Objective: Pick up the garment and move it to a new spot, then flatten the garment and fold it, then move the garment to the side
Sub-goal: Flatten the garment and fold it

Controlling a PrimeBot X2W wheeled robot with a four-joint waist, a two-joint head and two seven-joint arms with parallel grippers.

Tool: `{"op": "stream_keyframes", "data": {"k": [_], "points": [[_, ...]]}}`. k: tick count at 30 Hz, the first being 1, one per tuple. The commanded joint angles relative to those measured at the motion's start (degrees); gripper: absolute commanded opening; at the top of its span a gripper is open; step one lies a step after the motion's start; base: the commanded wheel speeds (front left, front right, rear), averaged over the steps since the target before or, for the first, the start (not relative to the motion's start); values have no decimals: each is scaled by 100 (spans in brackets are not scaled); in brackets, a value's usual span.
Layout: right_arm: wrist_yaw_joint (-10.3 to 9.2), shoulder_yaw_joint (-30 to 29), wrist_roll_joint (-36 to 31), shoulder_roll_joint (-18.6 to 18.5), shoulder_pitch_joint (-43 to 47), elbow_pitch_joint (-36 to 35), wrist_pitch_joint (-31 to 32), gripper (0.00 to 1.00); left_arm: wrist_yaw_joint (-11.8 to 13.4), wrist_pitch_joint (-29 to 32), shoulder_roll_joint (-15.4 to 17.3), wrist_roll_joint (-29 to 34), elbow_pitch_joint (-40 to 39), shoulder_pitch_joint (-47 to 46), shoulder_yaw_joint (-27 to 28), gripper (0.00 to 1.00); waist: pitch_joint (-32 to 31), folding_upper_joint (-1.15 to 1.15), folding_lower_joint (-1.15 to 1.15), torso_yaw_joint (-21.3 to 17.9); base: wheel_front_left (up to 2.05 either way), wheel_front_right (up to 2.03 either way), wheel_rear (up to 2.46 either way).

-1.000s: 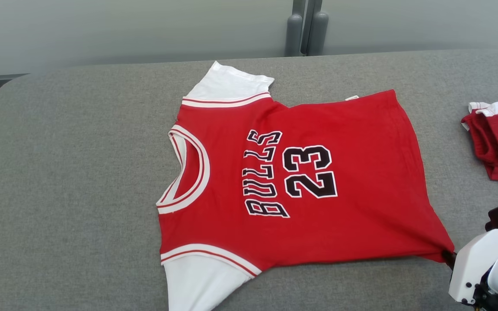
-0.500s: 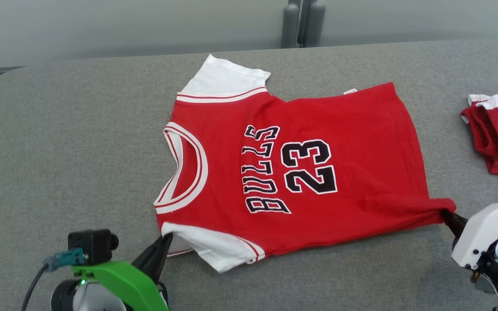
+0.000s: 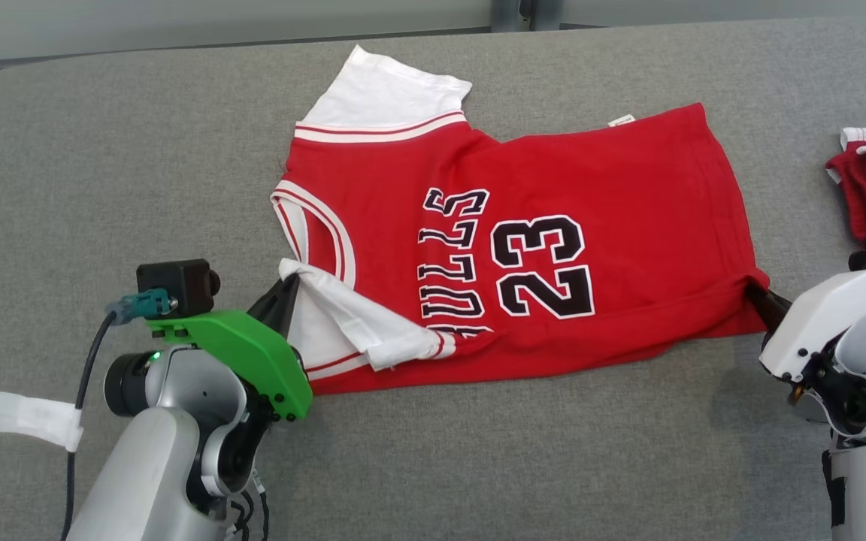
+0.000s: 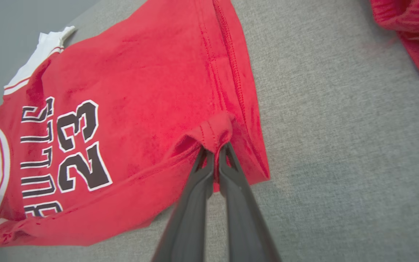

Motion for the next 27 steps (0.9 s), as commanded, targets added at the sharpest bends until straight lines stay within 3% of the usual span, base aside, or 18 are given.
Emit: {"op": "stream_keyframes", "data": {"k": [1,11,19,27], "points": [[-2,50,-134,-13,-176,209,-144,0,17,-68,-21,134,236,-257,-9,0,152,0,0,18,0,0,0],[-2,179,-550,-17,-659,880,-643,0,-59,-585,-257,430,1116,-938,-140,0,379,0,0,93,0,0,0],[-2,187,-563,-19,-837,950,-1016,0,-98,-873,-316,490,1575,-1309,-132,0,458,0,0,106,0,0,0],[-2,568,-491,-14,-1024,881,-1487,0,-87,-1069,-333,528,1932,-1526,-125,0,516,0,0,118,0,0,0]]}}
